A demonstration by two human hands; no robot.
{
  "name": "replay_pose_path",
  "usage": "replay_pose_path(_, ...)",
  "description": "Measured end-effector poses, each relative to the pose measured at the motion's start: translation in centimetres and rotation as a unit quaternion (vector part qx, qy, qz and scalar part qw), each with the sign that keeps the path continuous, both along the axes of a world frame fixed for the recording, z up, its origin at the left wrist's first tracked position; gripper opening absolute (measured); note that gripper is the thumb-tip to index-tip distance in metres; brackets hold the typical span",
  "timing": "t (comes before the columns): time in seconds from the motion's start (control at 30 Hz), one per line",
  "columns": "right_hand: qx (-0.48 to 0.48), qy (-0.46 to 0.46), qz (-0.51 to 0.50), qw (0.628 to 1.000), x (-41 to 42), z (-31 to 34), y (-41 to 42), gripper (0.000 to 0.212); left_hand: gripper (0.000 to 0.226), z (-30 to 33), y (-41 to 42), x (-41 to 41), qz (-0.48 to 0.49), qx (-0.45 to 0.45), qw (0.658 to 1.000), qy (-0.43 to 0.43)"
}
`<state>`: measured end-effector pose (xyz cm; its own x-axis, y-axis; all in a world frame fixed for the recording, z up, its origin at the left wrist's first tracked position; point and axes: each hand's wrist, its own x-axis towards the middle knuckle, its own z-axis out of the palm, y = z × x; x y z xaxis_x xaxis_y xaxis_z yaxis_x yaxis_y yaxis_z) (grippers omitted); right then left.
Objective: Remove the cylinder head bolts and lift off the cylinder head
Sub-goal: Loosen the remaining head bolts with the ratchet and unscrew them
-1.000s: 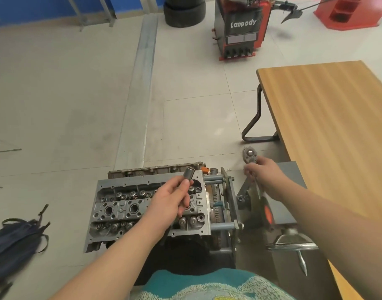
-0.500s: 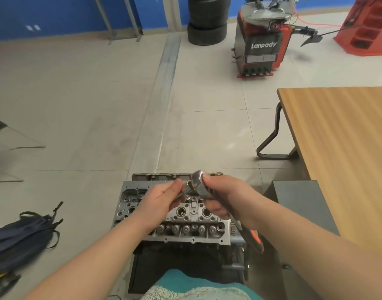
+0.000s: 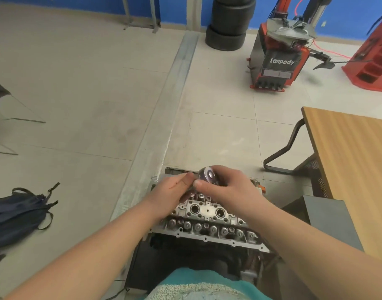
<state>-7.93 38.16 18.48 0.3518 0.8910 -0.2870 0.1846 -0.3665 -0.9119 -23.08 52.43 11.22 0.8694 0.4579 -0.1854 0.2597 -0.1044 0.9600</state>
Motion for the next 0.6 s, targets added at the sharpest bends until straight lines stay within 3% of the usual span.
replay_pose_path(0.07,-0.008,-0.082,-0.015,0.996,-1.3,0.3,2.1,0.042,0.049,-1.0,2.0,-1.5,0.022,-0.008,1.000,-0.020)
replay_pose_path(0.13,-0.039,-0.171,-0.007,0.984,-2.4,0.8,4.1,0.037,0.038,-2.7,4.5,-3.2,0.108,0.011,0.994,-0.018)
replay_pose_path(0.2,-0.065,-0.242,0.002,0.968,-3.3,1.2,5.8,0.037,0.021,-5.1,7.0,-5.3,0.227,0.021,0.973,0.026)
replay_pose_path(0.23,-0.074,-0.267,0.003,0.961,-3.8,1.2,6.5,0.038,0.024,-6.4,7.9,-6.4,0.248,0.018,0.966,0.071)
replay_pose_path(0.33,-0.093,-0.303,0.004,0.948,-5.0,0.9,8.3,0.039,0.056,-10.3,8.7,-8.5,0.176,-0.019,0.966,0.190)
replay_pose_path(0.47,-0.105,-0.325,-0.008,0.940,-6.5,0.3,9.9,0.039,0.069,-12.5,6.8,-8.9,0.077,-0.092,0.972,0.203)
replay_pose_path(0.6,-0.131,-0.380,-0.014,0.916,-7.4,-0.2,10.8,0.041,0.069,-12.8,5.5,-8.4,0.057,-0.075,0.977,0.192)
